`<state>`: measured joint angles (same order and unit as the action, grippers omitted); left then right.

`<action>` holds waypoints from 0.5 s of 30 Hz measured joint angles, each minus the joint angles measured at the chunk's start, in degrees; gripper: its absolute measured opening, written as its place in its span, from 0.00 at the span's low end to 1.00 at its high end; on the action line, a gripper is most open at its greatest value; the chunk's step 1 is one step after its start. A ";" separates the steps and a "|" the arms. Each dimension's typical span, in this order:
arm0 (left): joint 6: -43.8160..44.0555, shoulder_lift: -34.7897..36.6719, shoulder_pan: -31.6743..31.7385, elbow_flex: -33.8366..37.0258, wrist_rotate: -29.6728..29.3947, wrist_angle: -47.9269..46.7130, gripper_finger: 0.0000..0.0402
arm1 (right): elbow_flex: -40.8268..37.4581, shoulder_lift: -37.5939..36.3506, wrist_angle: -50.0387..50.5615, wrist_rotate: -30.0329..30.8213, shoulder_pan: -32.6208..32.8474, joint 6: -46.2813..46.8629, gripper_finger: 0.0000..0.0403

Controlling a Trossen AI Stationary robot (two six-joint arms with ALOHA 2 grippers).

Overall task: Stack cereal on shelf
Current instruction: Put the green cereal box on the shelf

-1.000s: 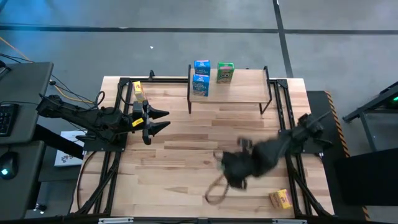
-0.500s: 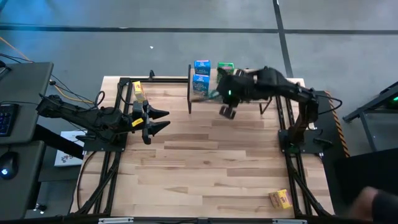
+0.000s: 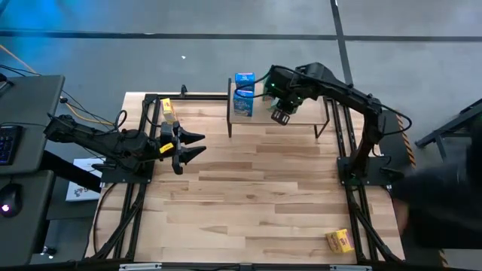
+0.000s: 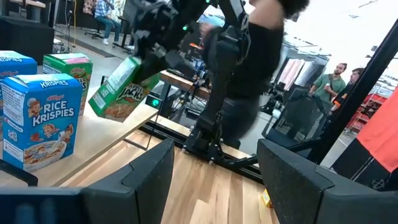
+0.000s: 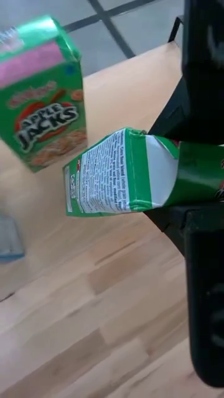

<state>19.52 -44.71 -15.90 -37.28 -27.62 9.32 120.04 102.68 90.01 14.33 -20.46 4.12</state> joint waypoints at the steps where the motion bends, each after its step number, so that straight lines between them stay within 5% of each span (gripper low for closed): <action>1: 0.40 0.00 0.00 0.00 0.00 -0.01 0.55 | -0.76 0.02 -0.18 0.00 -0.42 -0.34 0.18; 15: 1.43 0.00 0.01 0.00 0.00 -0.11 0.55 | -3.75 0.02 -5.42 -1.47 -1.57 -2.75 0.18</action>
<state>20.95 -44.71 -15.89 -37.28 -27.62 9.21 116.29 102.69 84.59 12.85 -22.03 1.37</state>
